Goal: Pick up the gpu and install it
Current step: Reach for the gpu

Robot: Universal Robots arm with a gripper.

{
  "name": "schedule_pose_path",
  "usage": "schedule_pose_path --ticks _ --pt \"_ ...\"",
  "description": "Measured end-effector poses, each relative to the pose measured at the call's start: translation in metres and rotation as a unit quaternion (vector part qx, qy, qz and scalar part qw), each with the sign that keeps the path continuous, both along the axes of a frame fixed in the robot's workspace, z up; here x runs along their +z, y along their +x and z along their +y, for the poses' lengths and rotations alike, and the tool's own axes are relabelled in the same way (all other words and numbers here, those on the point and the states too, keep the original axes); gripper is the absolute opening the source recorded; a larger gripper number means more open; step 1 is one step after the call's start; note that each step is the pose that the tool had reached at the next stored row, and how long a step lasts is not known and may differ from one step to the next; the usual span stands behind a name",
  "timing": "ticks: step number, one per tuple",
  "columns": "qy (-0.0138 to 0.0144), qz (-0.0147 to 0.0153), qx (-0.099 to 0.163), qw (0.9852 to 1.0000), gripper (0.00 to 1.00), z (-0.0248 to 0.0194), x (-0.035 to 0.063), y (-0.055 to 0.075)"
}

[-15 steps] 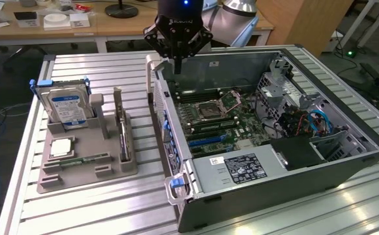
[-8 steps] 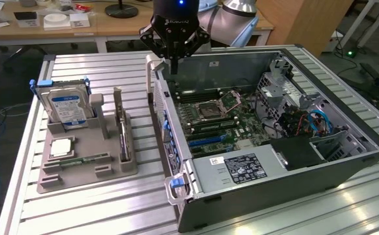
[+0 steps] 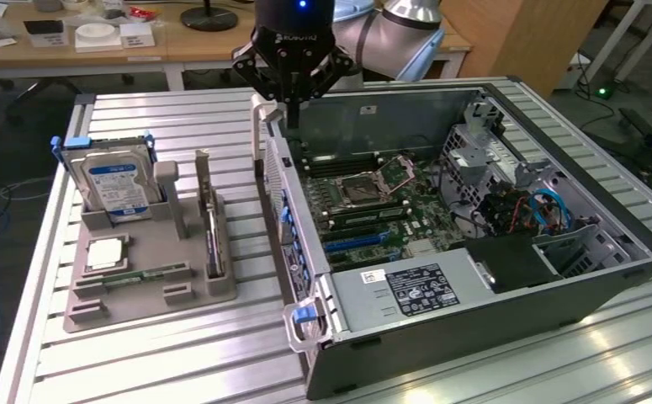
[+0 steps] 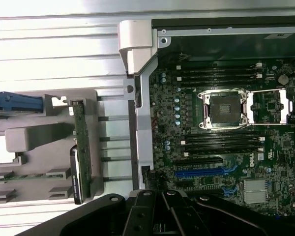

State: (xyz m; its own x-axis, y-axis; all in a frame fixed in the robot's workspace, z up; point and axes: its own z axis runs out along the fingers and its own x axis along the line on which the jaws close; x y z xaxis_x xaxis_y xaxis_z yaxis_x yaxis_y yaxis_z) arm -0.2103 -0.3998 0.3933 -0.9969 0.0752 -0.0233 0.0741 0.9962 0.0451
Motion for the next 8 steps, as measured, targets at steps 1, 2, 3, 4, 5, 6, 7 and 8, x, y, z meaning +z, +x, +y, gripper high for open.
schedule_pose_path --ticks 1,2,3,4,5,6,7,8 --pt "0.0 0.0 0.0 1.0 0.11 0.0 0.0 -0.001" --pt "0.0 0.0 0.0 1.0 0.11 0.0 0.0 -0.003" --pt "0.0 0.0 0.0 1.0 0.11 -0.0001 0.0 -0.005" --pt "0.0 0.0 0.0 1.0 0.11 -0.0001 -0.0001 -0.006" --pt "0.0 0.0 0.0 1.0 0.11 -0.0002 0.0 -0.008" --pt "0.0 0.0 0.0 1.0 0.11 -0.0002 0.0 -0.009" --pt "0.0 0.0 0.0 1.0 0.11 -0.0002 0.0 -0.011" --pt "0.0 0.0 0.0 1.0 0.11 -0.0003 0.0 -0.013"
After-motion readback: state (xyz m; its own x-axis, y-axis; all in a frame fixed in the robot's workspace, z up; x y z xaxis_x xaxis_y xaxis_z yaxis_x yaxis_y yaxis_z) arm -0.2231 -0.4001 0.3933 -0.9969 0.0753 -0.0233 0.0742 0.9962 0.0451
